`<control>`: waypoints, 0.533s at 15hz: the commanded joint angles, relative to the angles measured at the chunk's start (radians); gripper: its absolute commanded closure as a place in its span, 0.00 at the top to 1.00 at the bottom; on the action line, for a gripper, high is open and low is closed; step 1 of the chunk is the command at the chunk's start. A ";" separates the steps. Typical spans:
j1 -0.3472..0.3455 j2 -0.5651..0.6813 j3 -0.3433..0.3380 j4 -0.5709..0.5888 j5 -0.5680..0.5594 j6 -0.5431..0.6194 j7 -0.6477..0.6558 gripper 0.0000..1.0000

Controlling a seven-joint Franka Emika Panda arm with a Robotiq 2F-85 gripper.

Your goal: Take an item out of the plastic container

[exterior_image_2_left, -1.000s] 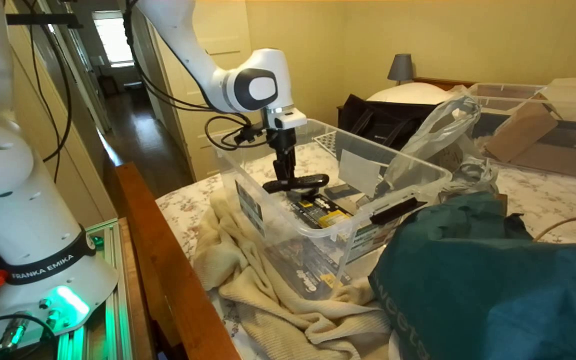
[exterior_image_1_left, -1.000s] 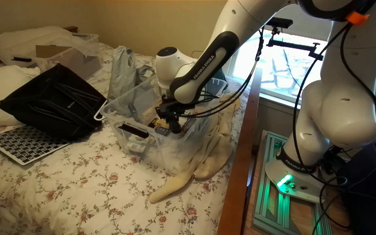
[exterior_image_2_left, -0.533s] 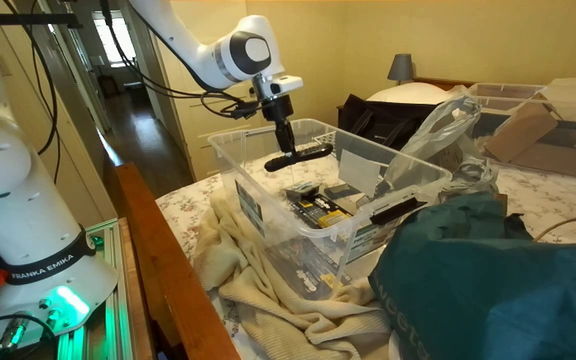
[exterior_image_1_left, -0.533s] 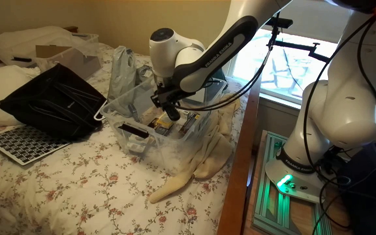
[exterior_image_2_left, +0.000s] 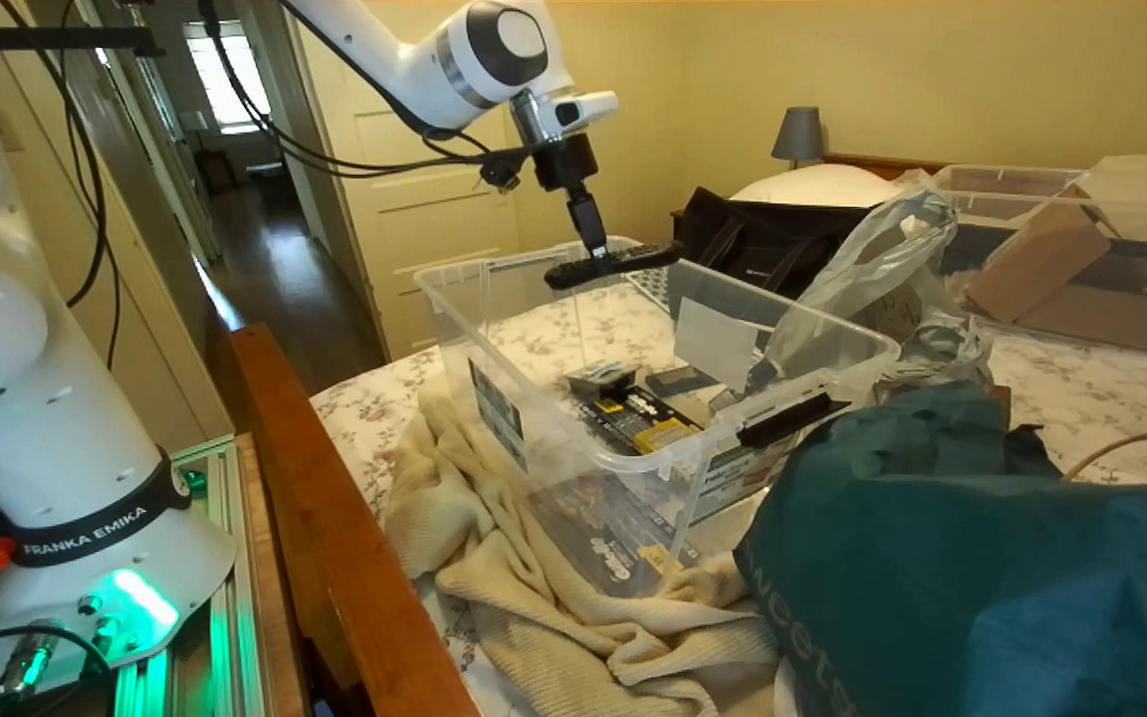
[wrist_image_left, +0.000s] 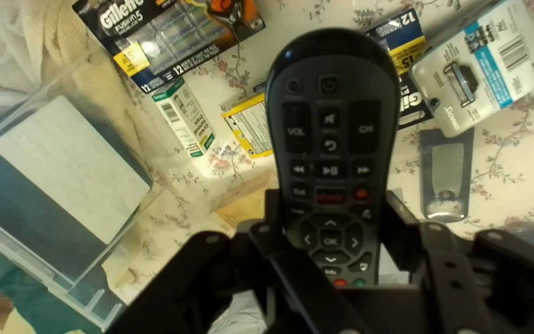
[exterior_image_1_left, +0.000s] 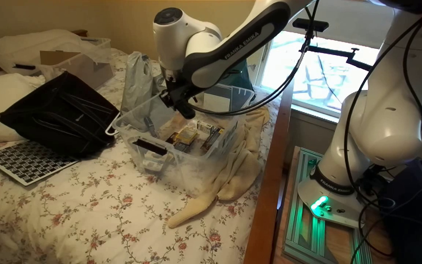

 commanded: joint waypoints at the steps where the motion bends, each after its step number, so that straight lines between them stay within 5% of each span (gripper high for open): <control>1: -0.033 0.051 0.034 0.120 -0.024 -0.048 -0.085 0.29; 8: -0.026 0.151 0.049 0.278 -0.001 -0.020 -0.234 0.29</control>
